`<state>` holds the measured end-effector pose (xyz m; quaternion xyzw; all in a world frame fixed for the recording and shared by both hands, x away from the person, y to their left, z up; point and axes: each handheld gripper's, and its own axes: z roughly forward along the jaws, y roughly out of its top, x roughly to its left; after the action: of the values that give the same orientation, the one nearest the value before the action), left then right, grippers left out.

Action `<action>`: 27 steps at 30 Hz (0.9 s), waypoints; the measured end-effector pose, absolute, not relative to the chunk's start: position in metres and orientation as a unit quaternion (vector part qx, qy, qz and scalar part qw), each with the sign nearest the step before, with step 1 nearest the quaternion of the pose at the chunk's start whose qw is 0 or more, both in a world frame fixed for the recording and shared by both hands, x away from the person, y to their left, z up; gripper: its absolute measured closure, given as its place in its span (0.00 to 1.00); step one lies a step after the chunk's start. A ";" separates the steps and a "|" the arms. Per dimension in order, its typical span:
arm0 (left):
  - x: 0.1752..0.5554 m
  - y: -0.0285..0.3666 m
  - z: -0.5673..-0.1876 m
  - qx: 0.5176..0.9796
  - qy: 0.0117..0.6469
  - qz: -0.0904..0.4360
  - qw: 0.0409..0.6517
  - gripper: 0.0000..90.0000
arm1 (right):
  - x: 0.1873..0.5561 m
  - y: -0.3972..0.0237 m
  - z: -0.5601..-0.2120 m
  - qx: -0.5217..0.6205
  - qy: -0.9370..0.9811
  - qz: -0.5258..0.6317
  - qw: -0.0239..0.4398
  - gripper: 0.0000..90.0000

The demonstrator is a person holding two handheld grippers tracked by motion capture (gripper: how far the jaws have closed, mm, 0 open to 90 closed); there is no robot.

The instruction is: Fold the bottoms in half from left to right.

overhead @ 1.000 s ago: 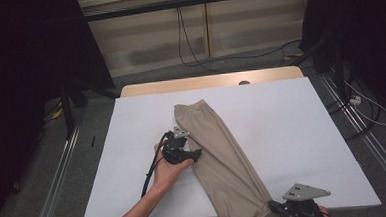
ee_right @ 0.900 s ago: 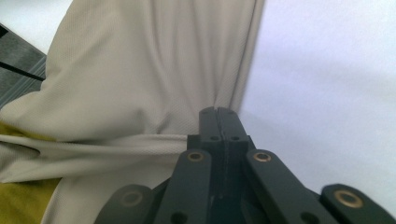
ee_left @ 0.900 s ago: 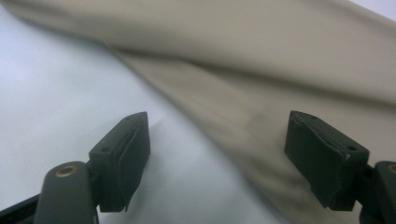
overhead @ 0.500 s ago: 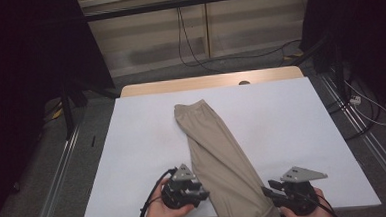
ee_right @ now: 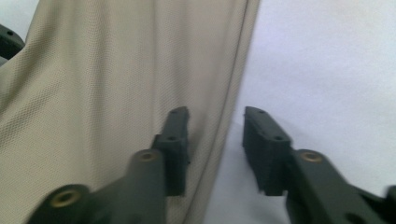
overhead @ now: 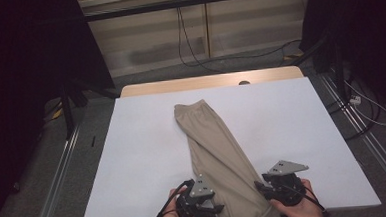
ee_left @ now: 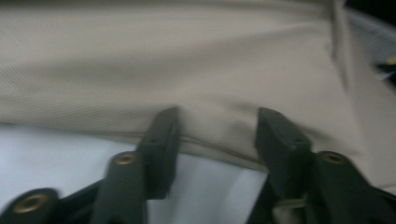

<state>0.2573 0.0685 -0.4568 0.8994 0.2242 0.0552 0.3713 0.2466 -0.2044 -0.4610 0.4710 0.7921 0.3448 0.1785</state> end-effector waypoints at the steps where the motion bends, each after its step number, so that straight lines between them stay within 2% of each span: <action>1: 0.256 0.069 -0.456 0.904 0.218 0.052 0.365 0.67 | 0.247 -0.205 -0.461 0.474 0.790 0.347 0.173 0.89; 2: 0.255 0.069 -0.456 0.902 0.220 0.042 0.369 0.78 | 0.248 -0.207 -0.461 0.480 0.786 0.356 0.156 0.94; 4: 0.255 0.070 -0.456 0.904 0.218 0.026 0.368 0.95 | 0.248 -0.207 -0.462 0.481 0.785 0.362 0.145 0.98; 5: 0.255 0.072 -0.456 0.903 0.221 0.019 0.369 0.98 | 0.248 -0.206 -0.461 0.488 0.782 0.361 0.143 0.99; 13: 0.252 0.107 -0.453 0.901 0.251 -0.031 0.353 0.99 | 0.236 -0.205 -0.460 0.496 0.777 0.363 0.132 1.00; 23: 0.242 0.126 -0.453 0.901 0.259 -0.044 0.345 0.99 | 0.200 -0.195 -0.461 0.478 0.788 0.375 0.104 1.00; 27: 0.244 0.127 -0.450 0.891 0.268 -0.045 0.364 0.97 | 0.201 -0.196 -0.461 0.474 0.787 0.380 0.104 0.96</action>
<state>0.2440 0.1275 -0.4500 0.8908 0.2677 -0.0448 0.3643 0.2010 -0.1961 -0.4615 0.4739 0.7873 0.3804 0.1045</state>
